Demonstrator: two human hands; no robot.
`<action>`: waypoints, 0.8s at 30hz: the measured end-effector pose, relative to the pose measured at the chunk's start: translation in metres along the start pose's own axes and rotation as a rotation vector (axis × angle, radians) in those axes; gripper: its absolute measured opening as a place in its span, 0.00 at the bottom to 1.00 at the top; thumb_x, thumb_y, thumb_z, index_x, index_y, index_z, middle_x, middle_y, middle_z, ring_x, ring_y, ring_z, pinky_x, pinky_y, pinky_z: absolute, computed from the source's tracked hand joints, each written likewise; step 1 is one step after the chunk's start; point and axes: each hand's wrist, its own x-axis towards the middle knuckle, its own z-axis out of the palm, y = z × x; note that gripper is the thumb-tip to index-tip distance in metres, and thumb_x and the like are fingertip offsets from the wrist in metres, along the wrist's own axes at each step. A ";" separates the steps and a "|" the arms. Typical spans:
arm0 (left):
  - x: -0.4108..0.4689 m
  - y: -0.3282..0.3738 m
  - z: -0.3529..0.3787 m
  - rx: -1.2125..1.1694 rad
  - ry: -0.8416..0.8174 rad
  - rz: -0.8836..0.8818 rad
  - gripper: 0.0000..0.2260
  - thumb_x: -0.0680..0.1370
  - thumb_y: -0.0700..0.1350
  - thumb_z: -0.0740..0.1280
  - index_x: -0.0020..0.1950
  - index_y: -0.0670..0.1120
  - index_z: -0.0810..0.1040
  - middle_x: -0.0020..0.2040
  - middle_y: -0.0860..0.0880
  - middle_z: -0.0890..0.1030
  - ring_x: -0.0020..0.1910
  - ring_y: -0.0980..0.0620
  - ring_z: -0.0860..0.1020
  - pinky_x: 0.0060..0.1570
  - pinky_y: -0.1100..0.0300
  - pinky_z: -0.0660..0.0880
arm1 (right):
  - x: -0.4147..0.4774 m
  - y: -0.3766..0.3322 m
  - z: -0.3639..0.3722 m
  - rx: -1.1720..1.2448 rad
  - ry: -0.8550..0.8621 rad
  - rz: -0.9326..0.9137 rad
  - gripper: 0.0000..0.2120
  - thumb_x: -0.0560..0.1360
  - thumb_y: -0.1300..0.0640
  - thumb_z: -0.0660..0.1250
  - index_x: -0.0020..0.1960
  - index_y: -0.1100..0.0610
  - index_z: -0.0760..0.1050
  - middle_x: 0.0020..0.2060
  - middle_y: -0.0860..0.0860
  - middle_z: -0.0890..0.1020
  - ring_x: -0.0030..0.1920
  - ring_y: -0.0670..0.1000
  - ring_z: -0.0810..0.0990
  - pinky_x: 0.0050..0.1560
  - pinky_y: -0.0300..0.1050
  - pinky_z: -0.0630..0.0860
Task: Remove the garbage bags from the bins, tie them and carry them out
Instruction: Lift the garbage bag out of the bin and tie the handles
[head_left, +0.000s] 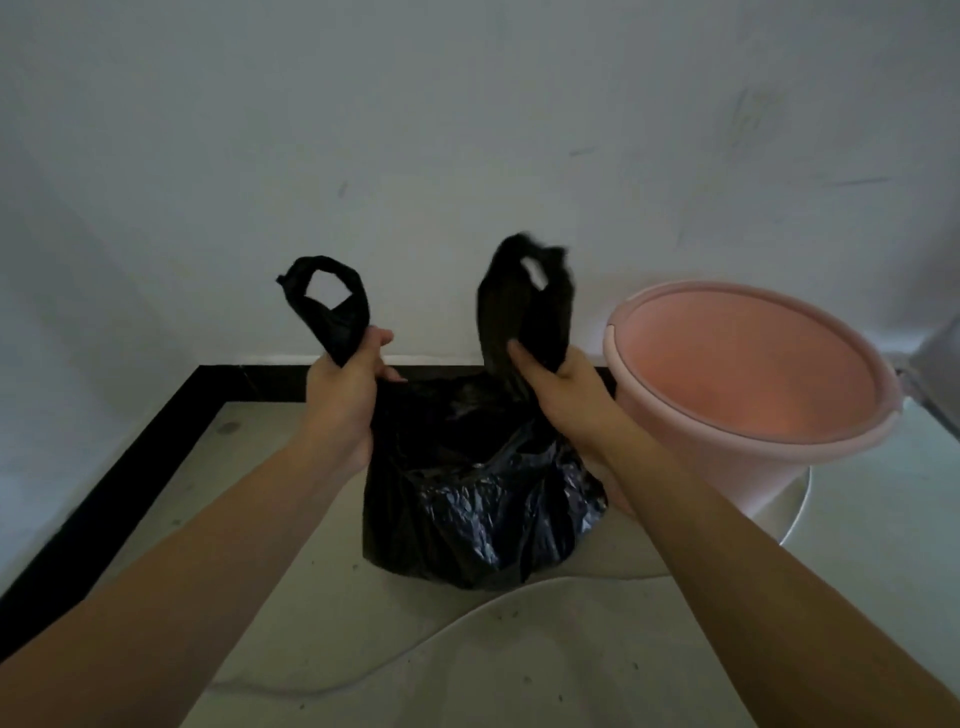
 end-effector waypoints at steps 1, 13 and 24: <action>-0.001 0.000 0.002 -0.025 -0.061 -0.032 0.08 0.82 0.48 0.66 0.49 0.44 0.78 0.29 0.51 0.72 0.29 0.54 0.76 0.38 0.59 0.76 | -0.002 0.001 -0.002 -0.096 -0.041 -0.039 0.12 0.81 0.49 0.65 0.60 0.54 0.79 0.50 0.45 0.85 0.52 0.43 0.84 0.50 0.33 0.78; -0.024 -0.004 0.030 0.082 -0.228 -0.011 0.15 0.81 0.51 0.67 0.37 0.45 0.74 0.23 0.51 0.70 0.22 0.53 0.74 0.36 0.56 0.78 | -0.029 0.002 -0.003 -0.354 -0.178 0.023 0.36 0.70 0.31 0.70 0.69 0.50 0.66 0.59 0.45 0.79 0.58 0.44 0.79 0.56 0.39 0.77; -0.013 -0.035 0.010 0.129 -0.227 -0.167 0.22 0.82 0.60 0.60 0.34 0.47 0.69 0.27 0.52 0.70 0.26 0.54 0.68 0.27 0.63 0.68 | -0.032 0.015 -0.016 -0.079 -0.032 0.159 0.10 0.82 0.60 0.62 0.60 0.55 0.80 0.56 0.54 0.84 0.56 0.51 0.83 0.59 0.45 0.79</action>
